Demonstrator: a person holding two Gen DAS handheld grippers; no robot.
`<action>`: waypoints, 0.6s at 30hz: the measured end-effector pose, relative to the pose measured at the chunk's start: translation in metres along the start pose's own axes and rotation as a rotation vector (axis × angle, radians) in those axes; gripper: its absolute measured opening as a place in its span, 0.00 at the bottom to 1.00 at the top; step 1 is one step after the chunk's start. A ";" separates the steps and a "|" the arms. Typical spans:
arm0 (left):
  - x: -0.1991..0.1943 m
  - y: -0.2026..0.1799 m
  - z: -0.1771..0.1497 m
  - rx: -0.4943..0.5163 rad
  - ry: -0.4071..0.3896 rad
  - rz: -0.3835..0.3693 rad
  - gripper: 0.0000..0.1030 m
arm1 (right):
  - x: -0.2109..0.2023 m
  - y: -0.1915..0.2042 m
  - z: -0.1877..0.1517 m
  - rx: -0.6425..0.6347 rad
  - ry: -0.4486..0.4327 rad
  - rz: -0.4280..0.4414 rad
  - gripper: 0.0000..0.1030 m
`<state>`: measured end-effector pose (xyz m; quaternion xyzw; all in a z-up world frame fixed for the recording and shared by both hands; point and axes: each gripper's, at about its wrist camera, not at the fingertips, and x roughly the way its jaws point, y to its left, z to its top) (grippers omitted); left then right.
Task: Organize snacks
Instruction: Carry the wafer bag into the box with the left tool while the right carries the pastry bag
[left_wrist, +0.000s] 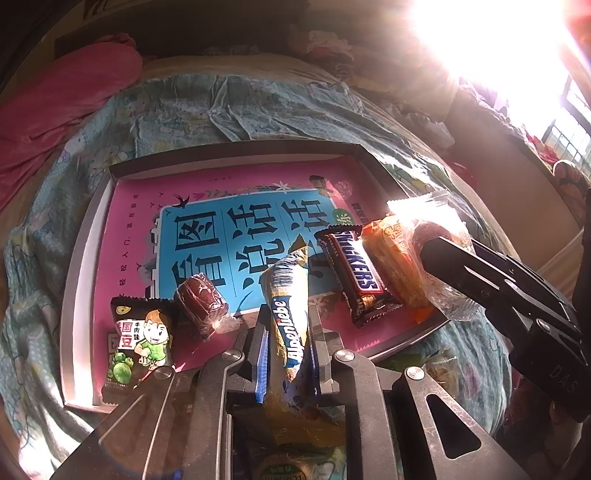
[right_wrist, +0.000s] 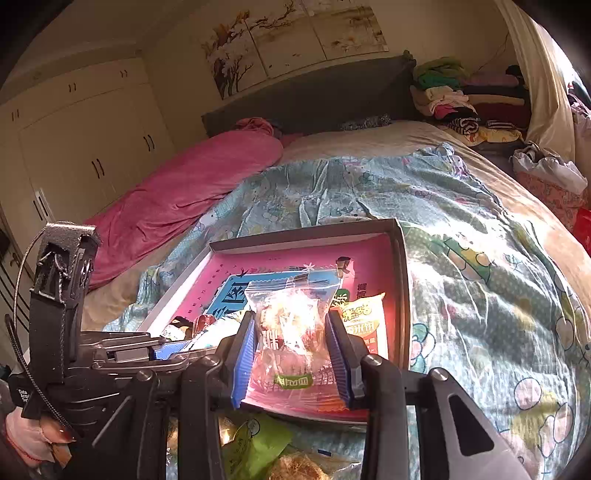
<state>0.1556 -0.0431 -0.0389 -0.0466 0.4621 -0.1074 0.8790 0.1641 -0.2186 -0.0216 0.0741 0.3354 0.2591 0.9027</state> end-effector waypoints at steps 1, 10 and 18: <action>0.000 0.000 -0.001 0.000 0.000 -0.001 0.17 | 0.002 0.000 0.000 0.002 0.003 -0.001 0.36; 0.004 0.002 -0.002 -0.008 0.008 0.002 0.18 | 0.007 0.000 -0.001 -0.003 0.012 -0.003 0.36; 0.005 0.002 -0.003 -0.014 0.010 0.011 0.18 | 0.017 0.002 0.003 -0.008 0.019 0.005 0.36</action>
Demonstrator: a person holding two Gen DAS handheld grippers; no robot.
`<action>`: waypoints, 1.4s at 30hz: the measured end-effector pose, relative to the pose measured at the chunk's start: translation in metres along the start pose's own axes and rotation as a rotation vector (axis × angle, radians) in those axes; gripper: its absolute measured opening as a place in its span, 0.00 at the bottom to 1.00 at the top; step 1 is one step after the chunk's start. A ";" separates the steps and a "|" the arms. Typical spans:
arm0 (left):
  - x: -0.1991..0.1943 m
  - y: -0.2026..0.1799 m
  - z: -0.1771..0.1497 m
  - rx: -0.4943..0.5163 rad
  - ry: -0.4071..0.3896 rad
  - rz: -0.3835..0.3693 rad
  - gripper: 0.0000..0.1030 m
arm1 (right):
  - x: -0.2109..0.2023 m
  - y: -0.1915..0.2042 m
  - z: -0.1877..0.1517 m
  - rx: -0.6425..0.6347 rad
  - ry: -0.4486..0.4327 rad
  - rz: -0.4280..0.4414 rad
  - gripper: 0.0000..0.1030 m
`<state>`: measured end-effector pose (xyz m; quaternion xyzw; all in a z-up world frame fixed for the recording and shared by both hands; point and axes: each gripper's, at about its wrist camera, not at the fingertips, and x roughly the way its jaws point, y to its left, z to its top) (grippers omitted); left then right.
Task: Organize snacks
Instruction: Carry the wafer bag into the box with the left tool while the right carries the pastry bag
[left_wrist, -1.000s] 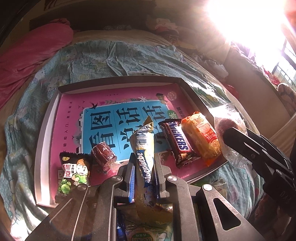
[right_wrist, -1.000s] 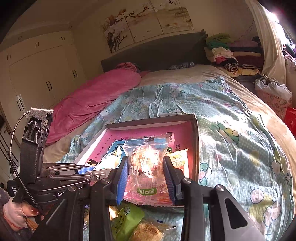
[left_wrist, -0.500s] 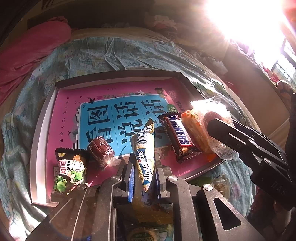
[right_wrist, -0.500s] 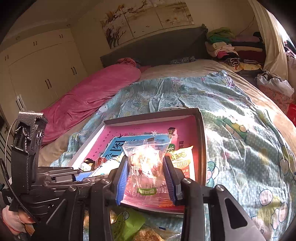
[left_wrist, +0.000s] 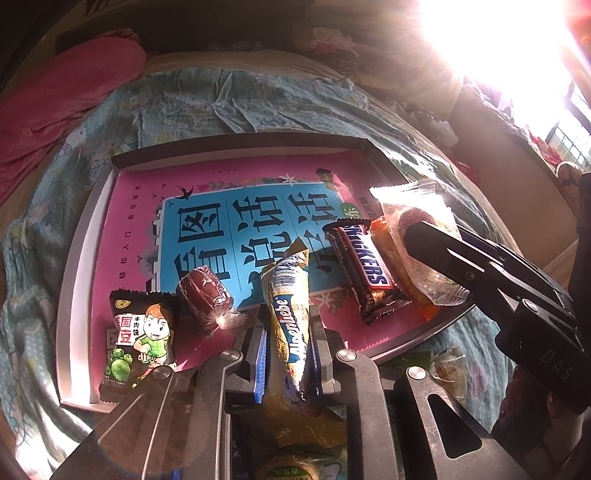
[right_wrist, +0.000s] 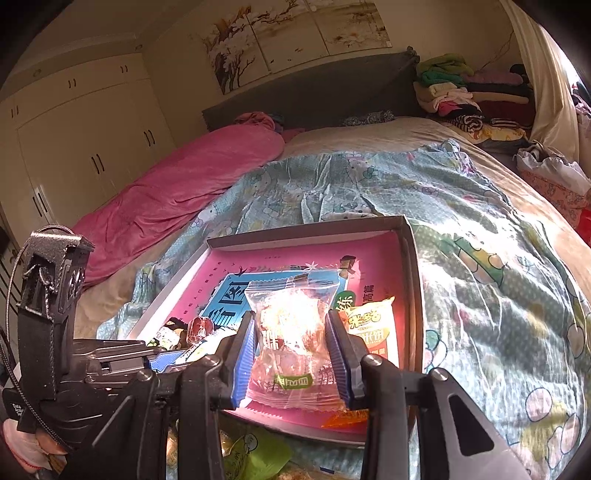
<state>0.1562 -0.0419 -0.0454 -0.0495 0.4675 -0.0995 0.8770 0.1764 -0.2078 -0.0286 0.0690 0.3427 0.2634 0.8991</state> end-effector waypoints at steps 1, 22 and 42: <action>0.000 0.000 0.000 -0.001 0.000 0.001 0.18 | 0.002 0.001 0.000 -0.002 0.004 0.004 0.36; 0.000 0.003 0.000 -0.014 0.003 0.012 0.18 | 0.025 0.004 -0.010 -0.028 0.085 0.007 0.37; 0.000 0.004 -0.001 -0.019 0.004 0.016 0.18 | 0.026 0.006 -0.013 -0.032 0.083 0.000 0.37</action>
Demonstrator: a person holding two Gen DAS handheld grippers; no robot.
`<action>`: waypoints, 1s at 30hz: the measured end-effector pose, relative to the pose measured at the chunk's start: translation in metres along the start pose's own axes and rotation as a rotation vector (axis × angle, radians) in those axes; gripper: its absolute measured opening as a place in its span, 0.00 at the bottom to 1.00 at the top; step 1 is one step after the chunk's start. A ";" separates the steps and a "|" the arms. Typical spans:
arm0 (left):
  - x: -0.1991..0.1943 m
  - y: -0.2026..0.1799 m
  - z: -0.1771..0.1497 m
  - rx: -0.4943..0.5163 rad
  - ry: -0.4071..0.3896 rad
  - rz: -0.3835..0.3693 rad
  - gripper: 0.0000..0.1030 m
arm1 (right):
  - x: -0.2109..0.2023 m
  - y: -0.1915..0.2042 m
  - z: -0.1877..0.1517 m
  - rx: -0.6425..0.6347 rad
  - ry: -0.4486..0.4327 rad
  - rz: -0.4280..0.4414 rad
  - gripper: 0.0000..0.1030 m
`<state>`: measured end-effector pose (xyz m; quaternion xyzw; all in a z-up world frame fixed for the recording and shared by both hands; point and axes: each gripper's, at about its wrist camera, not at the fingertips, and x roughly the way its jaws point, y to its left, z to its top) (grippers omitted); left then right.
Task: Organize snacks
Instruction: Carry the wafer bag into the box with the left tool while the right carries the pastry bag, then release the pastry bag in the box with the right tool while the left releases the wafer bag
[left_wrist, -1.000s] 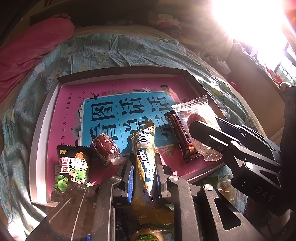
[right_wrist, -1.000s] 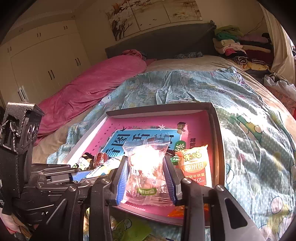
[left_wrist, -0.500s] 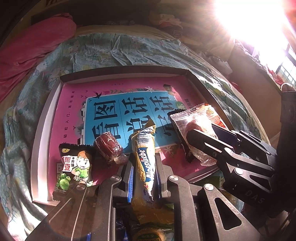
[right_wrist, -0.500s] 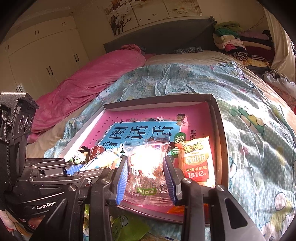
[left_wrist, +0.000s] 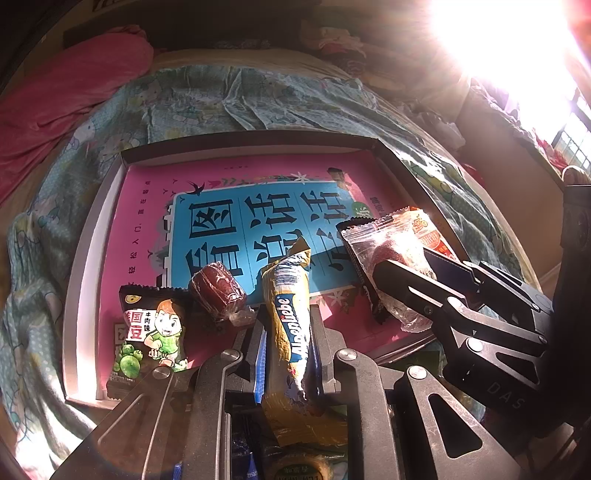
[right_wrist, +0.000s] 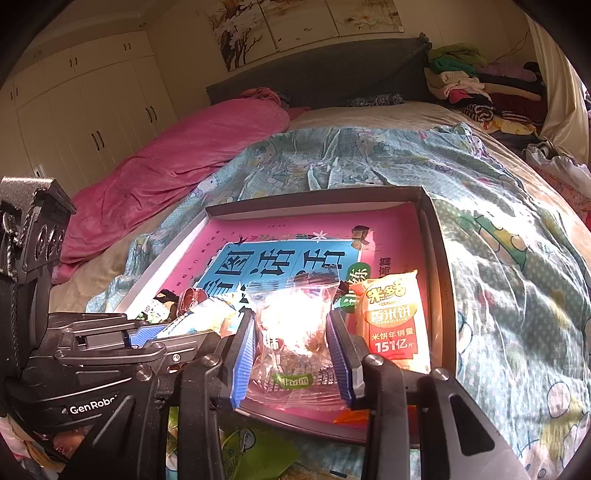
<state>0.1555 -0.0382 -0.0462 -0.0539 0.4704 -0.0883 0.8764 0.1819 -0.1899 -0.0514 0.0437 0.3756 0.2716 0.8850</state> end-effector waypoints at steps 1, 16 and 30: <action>0.000 0.000 0.000 -0.001 0.000 0.000 0.18 | 0.000 0.000 0.000 0.000 0.000 -0.001 0.37; -0.001 0.003 0.000 -0.017 0.007 0.003 0.19 | -0.008 0.000 0.003 -0.006 -0.013 -0.013 0.43; -0.003 0.003 0.001 -0.021 0.010 0.008 0.19 | -0.017 0.001 0.007 -0.001 -0.043 -0.039 0.49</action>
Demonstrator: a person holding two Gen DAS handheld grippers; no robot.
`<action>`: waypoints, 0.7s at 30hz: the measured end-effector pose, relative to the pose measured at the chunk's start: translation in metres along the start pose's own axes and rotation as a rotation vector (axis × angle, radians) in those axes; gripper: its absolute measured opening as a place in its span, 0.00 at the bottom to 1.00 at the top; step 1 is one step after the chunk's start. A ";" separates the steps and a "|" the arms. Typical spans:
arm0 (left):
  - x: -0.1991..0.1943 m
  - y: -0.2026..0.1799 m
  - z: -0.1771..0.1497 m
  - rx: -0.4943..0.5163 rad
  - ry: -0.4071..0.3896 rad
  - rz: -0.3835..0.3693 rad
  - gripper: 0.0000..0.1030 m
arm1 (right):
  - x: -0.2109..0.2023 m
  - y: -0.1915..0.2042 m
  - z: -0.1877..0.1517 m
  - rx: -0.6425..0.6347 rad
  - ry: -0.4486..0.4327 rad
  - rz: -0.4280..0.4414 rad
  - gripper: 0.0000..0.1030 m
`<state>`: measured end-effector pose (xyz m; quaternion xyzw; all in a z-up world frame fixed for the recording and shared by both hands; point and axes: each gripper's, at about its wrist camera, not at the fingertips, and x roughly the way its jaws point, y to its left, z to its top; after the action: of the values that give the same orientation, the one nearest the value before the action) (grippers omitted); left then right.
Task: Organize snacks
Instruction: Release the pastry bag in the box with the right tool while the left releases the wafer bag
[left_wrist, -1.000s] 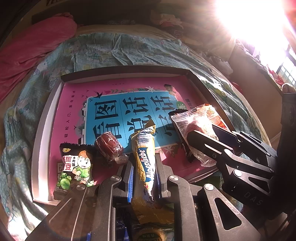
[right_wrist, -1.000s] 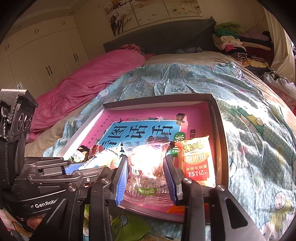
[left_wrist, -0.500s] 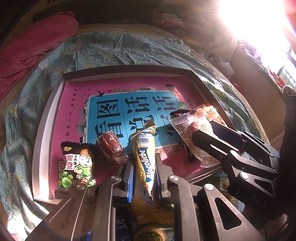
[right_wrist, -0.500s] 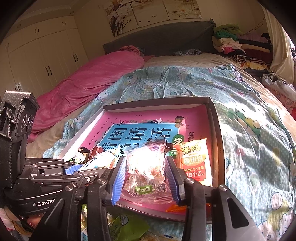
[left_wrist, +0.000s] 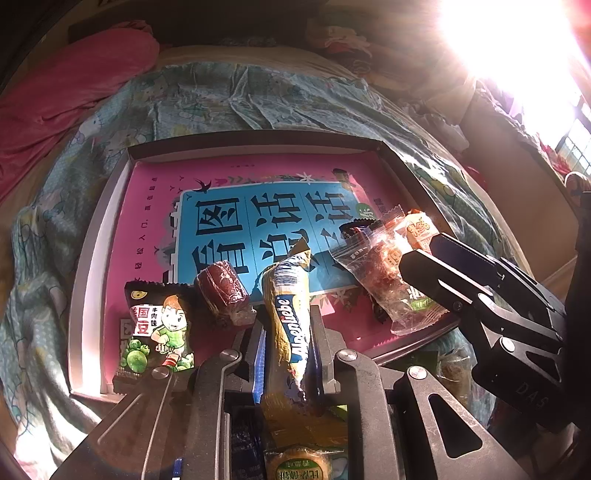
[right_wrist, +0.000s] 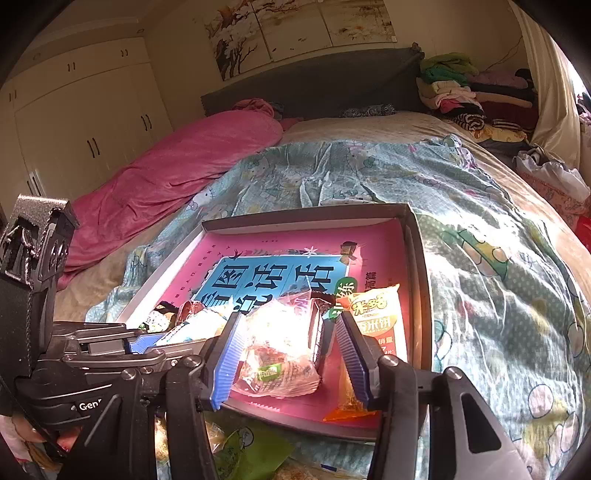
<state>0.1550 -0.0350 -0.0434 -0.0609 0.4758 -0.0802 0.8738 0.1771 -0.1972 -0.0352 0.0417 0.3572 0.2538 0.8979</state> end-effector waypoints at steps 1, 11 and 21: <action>-0.001 0.000 0.000 -0.001 0.000 0.000 0.19 | -0.001 0.000 0.000 0.000 -0.004 -0.001 0.49; -0.011 -0.003 0.003 0.003 -0.019 -0.008 0.34 | -0.009 -0.002 0.005 -0.001 -0.037 -0.026 0.54; -0.018 -0.001 0.005 -0.006 -0.031 -0.008 0.52 | -0.013 -0.004 0.006 0.003 -0.051 -0.038 0.55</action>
<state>0.1497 -0.0322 -0.0256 -0.0664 0.4620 -0.0812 0.8806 0.1745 -0.2062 -0.0232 0.0426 0.3352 0.2350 0.9114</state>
